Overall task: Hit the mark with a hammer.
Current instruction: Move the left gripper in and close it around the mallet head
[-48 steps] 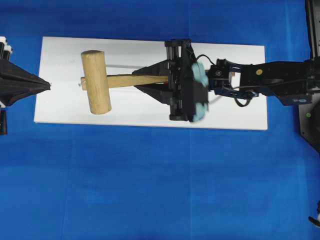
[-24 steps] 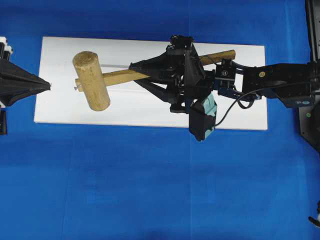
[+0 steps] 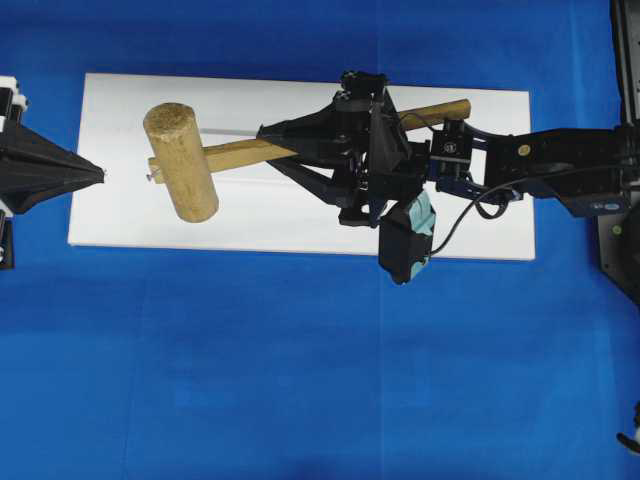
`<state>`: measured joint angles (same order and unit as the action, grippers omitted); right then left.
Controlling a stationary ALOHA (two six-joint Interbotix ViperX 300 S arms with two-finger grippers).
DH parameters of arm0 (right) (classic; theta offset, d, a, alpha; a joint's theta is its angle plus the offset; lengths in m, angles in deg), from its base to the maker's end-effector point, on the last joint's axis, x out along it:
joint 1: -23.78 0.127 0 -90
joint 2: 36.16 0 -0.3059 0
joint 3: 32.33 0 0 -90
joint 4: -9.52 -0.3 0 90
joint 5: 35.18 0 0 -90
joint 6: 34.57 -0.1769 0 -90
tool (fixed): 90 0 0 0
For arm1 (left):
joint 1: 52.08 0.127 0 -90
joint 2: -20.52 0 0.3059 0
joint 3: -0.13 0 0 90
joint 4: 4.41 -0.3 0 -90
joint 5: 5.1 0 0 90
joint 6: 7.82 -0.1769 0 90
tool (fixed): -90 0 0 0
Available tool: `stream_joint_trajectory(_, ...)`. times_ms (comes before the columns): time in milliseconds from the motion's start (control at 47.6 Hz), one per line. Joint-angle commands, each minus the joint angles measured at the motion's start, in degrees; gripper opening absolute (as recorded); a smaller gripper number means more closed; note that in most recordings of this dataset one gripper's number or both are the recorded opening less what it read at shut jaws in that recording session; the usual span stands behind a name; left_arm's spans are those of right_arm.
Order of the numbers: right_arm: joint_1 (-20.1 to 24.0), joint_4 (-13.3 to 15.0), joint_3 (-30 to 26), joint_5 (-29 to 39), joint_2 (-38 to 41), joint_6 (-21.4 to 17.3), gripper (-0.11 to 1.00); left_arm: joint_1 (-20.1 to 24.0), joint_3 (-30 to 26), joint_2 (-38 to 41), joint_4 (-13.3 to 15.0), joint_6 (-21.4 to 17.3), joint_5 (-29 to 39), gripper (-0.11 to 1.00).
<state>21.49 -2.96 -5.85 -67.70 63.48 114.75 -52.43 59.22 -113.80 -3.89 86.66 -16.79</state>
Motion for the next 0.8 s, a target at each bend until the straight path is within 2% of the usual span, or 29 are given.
stream_joint_trajectory(0, 0.18, -0.18, -1.14, -1.05, -2.11, -0.18, 0.1, 0.0, -0.62, 0.18, 0.09, 0.09, -0.26, 0.0)
stream_joint_trajectory(63, 0.18, -0.09, -1.14, -1.05, -2.11, -0.18, 0.1, 0.26, -0.53, 0.18, 0.09, 0.09, -0.26, 0.01)
stream_joint_trajectory(126, 0.18, -0.18, -1.14, -1.05, -2.11, -0.18, 0.1, 0.79, -0.62, 0.18, 0.35, 0.26, -0.26, 0.07)
stream_joint_trajectory(189, 0.26, -0.18, -1.14, -1.05, -2.11, -0.09, 0.1, 1.23, -0.62, 0.18, 0.7, 1.32, -0.44, 0.23)
stream_joint_trajectory(357, 0.18, -0.18, -1.23, -1.05, -2.11, -0.18, 0.1, 2.55, -0.53, 0.62, 0.62, 6.15, -0.18, 0.73)
stream_joint_trajectory(441, 0.26, -0.18, -1.32, -1.05, -2.11, -0.18, 0.1, 3.08, -0.44, 1.05, 0.7, 7.12, 0.18, 0.9)
stream_joint_trajectory(483, 0.18, -0.18, -1.32, -0.97, -2.11, -0.18, 0.1, 3.08, -0.53, 1.41, 0.7, 7.47, 0.26, 0.93)
stream_joint_trajectory(609, 0.18, -0.09, -1.49, -0.88, -2.2, -0.18, 0.1, 3.25, -0.79, 3.25, 0.62, 8.44, -1.14, 0.93)
stream_joint_trajectory(776, 0.18, -0.18, -1.93, -0.53, -2.11, -0.09, 0.1, 3.87, -2.2, 8.61, 0.62, 8.61, -7.12, 0.93)
